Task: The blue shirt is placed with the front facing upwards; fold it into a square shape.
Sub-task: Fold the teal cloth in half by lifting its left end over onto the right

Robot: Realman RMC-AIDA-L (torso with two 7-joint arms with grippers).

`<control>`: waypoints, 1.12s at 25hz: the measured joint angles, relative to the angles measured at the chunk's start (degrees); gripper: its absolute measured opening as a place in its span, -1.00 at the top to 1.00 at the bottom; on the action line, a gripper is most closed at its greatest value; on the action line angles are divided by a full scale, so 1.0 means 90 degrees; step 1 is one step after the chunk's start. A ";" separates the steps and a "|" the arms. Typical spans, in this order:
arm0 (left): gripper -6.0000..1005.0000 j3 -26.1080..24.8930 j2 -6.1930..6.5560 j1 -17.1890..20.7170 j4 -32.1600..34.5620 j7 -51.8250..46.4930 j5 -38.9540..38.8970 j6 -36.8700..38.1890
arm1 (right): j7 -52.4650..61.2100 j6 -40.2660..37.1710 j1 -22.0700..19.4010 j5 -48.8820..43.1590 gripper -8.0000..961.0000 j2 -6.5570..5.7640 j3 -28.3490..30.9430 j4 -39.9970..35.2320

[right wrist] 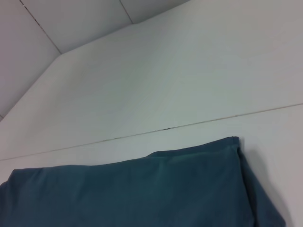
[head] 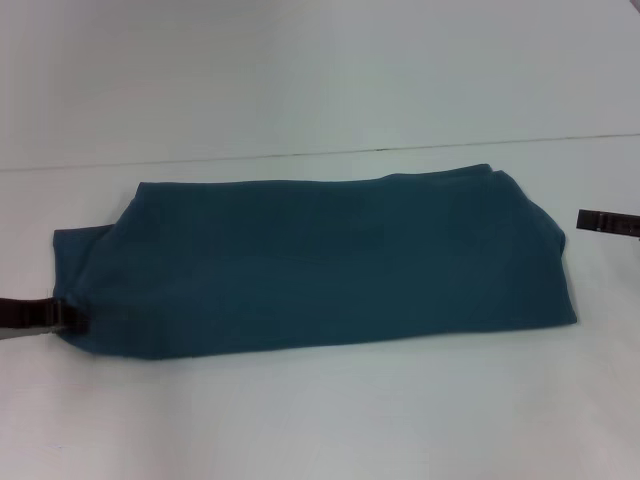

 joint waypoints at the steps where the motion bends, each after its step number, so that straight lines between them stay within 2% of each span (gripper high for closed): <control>1: 0.41 -0.0007 0.0000 0.0032 0.0039 -0.0001 0.0001 -0.0003 | -0.0005 0.0003 -0.0001 0.0002 -0.83 0.0005 0.0000 0.0000; 4: 0.69 -0.0021 -0.0011 0.0107 0.0124 -0.0003 -0.0004 -0.0014 | -0.0027 0.0020 -0.0002 0.0009 -0.83 0.0019 0.0000 0.0003; 10: 0.92 -0.0042 -0.0037 0.0338 0.0385 -0.0008 -0.0038 -0.0027 | -0.0033 0.0025 0.0012 0.0028 -0.83 0.0043 0.0000 0.0034; 19: 0.92 -0.0410 -0.0011 0.0600 0.0734 0.0004 -0.0014 0.0023 | -0.0036 0.0049 0.0069 0.0039 -0.83 0.0125 0.0000 0.0052; 28: 0.92 -0.1042 0.0114 0.0901 0.1243 0.0037 -0.0002 0.0337 | -0.0099 0.0064 0.0093 0.0040 -0.82 0.0194 0.0000 0.0052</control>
